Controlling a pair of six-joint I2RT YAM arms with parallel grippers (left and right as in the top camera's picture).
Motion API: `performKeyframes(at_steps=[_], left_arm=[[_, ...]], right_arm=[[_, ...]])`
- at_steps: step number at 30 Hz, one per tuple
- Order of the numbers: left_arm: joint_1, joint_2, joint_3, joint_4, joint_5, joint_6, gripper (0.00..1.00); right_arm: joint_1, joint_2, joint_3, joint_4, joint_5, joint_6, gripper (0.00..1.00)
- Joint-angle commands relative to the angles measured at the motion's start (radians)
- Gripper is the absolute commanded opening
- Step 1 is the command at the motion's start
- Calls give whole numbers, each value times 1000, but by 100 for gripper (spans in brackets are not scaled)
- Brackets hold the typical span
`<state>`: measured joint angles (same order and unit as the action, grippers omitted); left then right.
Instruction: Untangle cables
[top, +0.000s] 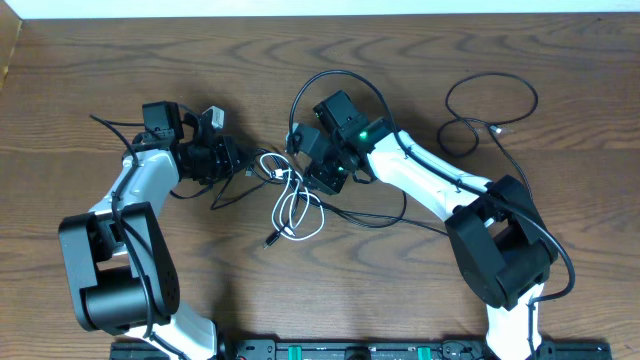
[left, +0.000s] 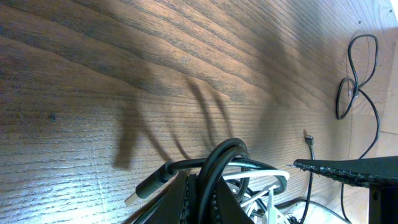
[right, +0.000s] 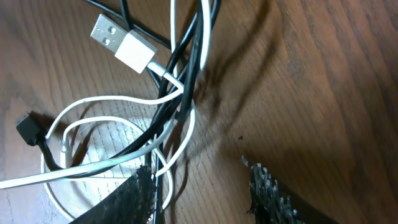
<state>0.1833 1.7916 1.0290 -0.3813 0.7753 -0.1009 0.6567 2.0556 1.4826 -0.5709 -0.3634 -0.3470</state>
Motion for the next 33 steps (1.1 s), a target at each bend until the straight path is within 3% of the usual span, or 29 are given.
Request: performKeyframes(at_steps=[1,20,27,30,33], left_arm=[[5,13,4,2,-5,1,8],[5,13,4,2,-5,1,8],[5,13,4,2,-5,1,8],[5,13,4,2,-5,1,8],[5,13,4,2,-5,1,8]], right_arm=[[7,-8,-7,1,-5,74,48],[26,82,-8,50,-14,138,44],[26,102,-8,149,-1,356,30],[26,114,-8,158,77,377,29],[26,121,-8,158,209,377,17]])
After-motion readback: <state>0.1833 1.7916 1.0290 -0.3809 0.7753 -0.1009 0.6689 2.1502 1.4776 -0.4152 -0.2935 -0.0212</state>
